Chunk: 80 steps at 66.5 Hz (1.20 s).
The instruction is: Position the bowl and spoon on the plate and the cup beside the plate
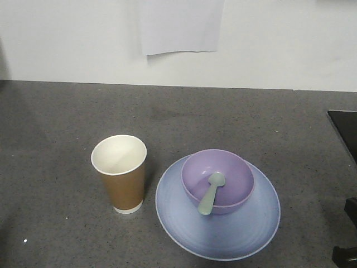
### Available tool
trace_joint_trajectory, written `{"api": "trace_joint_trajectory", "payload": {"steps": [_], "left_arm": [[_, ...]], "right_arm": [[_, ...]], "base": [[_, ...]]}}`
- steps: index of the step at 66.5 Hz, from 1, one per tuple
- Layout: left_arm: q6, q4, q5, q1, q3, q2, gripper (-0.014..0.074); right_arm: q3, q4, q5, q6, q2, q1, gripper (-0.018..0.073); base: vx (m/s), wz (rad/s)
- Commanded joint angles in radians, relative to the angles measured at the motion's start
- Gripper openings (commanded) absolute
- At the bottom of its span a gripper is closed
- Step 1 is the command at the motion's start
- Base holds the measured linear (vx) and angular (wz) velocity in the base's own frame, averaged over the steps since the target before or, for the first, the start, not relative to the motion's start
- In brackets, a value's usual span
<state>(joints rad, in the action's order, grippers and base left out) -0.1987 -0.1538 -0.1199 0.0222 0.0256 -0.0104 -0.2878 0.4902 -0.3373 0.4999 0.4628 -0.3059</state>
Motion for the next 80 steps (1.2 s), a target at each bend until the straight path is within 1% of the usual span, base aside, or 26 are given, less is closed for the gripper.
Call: {"api": "trace_joint_trajectory", "payload": {"steps": [1, 5, 8, 13, 75, 80], "left_arm": [[0.177, 0.144, 0.068, 0.001, -0.007, -0.002, -0.0008], [0.269, 0.216, 0.067, 0.001, -0.007, -0.003, -0.0008], [0.322, 0.262, 0.067, 0.001, -0.007, -0.005, -0.0008], [0.352, 0.285, 0.067, 0.001, -0.007, -0.005, -0.0008], [0.352, 0.281, 0.055, 0.001, -0.008, -0.005, -0.0008], [0.352, 0.281, 0.055, 0.001, -0.008, -0.005, -0.0008]], "right_arm": [[-0.028, 0.022, 0.055, 0.001, 0.010, 0.005, -0.0003], [-0.028, 0.022, 0.055, 0.001, 0.010, 0.005, -0.0003], [-0.028, 0.022, 0.055, 0.001, 0.010, 0.005, -0.0003], [-0.028, 0.022, 0.055, 0.001, 0.010, 0.005, -0.0003], [-0.028, 0.022, 0.055, 0.001, 0.010, 0.005, -0.0003], [-0.028, 0.011, 0.055, 0.001, 0.008, 0.005, -0.0003]], "base": [[0.00, 0.00], [0.00, 0.00], [0.00, 0.00], [0.00, 0.00], [0.00, 0.00], [0.00, 0.00]]}}
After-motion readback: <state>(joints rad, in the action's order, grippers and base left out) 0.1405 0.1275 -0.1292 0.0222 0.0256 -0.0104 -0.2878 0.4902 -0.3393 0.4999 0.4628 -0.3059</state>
